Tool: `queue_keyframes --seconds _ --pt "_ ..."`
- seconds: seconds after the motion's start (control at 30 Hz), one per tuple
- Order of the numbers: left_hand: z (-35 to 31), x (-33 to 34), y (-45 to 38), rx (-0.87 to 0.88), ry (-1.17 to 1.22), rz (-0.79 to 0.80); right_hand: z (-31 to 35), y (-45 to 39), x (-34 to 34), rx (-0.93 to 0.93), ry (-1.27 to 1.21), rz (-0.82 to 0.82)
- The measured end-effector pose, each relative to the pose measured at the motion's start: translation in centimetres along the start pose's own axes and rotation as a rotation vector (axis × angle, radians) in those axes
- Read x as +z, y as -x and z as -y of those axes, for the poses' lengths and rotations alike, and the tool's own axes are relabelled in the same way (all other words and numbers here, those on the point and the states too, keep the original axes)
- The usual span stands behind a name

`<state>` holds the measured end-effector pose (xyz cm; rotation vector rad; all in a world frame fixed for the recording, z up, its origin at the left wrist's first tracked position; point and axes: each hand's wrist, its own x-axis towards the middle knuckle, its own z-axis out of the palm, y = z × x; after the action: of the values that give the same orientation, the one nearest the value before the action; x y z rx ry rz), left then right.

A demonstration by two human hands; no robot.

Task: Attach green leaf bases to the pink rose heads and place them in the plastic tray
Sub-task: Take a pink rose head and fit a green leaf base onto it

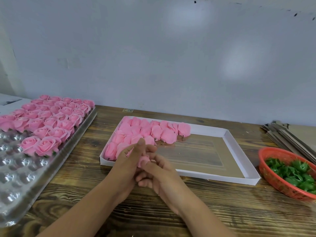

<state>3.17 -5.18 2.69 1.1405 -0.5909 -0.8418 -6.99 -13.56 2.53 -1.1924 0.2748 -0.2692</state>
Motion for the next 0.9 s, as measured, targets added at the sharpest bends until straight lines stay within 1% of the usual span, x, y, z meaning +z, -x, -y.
queue_keyframes --seconds 0.07,0.17,0.33,0.5,0.63,0.7,0.77,0.9 --pt "0.1 -0.2 -0.1 0.003 -0.001 0.012 0.0 0.2 -0.1 -0.026 0.022 0.010" --pt "0.2 -0.3 -0.2 0.059 -0.031 0.043 0.3 0.3 -0.1 -0.022 -0.009 0.006" --pt "0.1 -0.3 -0.2 0.178 -0.211 0.087 0.6 0.0 -0.8 0.005 0.078 -0.093" --pt "-0.2 -0.3 -0.2 0.249 -0.227 0.023 0.8 -0.1 -1.5 0.029 0.143 -0.199" --pt "-0.1 -0.3 -0.3 0.266 -0.217 0.028 1.2 -0.2 -1.8 0.073 0.195 -0.239" --pt "0.0 -0.4 -0.5 0.270 -0.254 -0.010 1.3 -0.3 -1.8 0.030 0.257 -0.281" --pt "0.1 -0.8 -0.8 0.261 -0.300 -0.048 1.4 -0.3 -2.0 -0.061 0.282 -0.307" --pt "0.4 -1.4 -1.0 0.230 -0.358 -0.065 1.8 0.1 -2.2 -0.181 0.308 -0.238"
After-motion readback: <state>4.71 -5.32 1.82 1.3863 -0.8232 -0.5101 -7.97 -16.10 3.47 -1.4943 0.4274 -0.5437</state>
